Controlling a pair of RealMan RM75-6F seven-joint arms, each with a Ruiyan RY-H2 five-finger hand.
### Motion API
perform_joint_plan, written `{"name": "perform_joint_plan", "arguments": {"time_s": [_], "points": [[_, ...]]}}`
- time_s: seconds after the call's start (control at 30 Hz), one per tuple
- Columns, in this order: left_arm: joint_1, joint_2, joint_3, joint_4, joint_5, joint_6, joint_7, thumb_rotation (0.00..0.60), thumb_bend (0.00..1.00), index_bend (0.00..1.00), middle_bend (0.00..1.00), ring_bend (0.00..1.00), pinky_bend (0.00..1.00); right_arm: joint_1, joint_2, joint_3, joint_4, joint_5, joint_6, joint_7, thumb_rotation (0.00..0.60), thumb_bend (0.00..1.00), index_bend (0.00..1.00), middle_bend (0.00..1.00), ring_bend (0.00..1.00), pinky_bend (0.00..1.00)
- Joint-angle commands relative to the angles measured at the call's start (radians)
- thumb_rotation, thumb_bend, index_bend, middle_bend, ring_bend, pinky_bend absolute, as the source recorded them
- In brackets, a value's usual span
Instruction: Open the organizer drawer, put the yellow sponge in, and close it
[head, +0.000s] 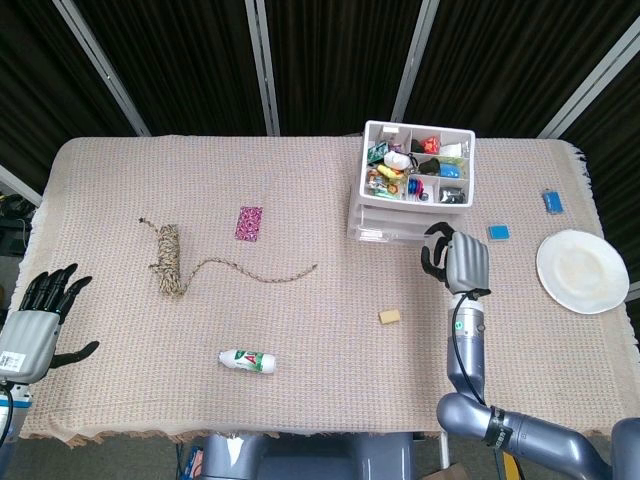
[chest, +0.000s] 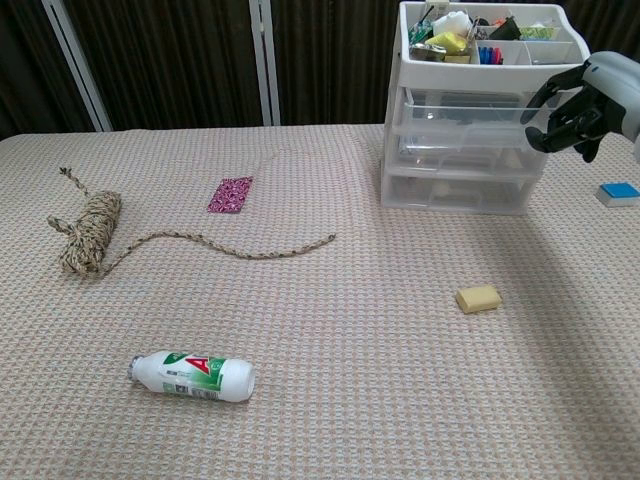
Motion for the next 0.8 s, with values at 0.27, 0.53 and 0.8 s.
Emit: {"name": "perform_joint_plan", "arguments": {"time_s": [0.27, 0.53, 0.8], "points": [[0.000, -0.003, 0.000, 0.001, 0.000, 0.000, 0.006, 0.600, 0.17, 0.12, 0.00, 0.00, 0.00, -0.053, 0.021, -0.065, -0.077, -0.081, 0.040, 0.021, 0.600, 0.38, 0.46, 0.77, 0.76, 0.67], [0.000, -0.004, -0.001, 0.003, 0.002, 0.003, 0.007, 0.600, 0.17, 0.12, 0.00, 0.00, 0.00, -0.079, 0.019, -0.094, -0.118, -0.114, 0.066, 0.010, 0.600, 0.38, 0.46, 0.77, 0.76, 0.67], [0.000, -0.005, 0.000, 0.004, 0.004, 0.004, 0.007, 0.600, 0.17, 0.12, 0.00, 0.00, 0.00, -0.097, 0.032, -0.091, -0.155, -0.131, 0.083, 0.009, 0.600, 0.38, 0.46, 0.77, 0.76, 0.67]]}}
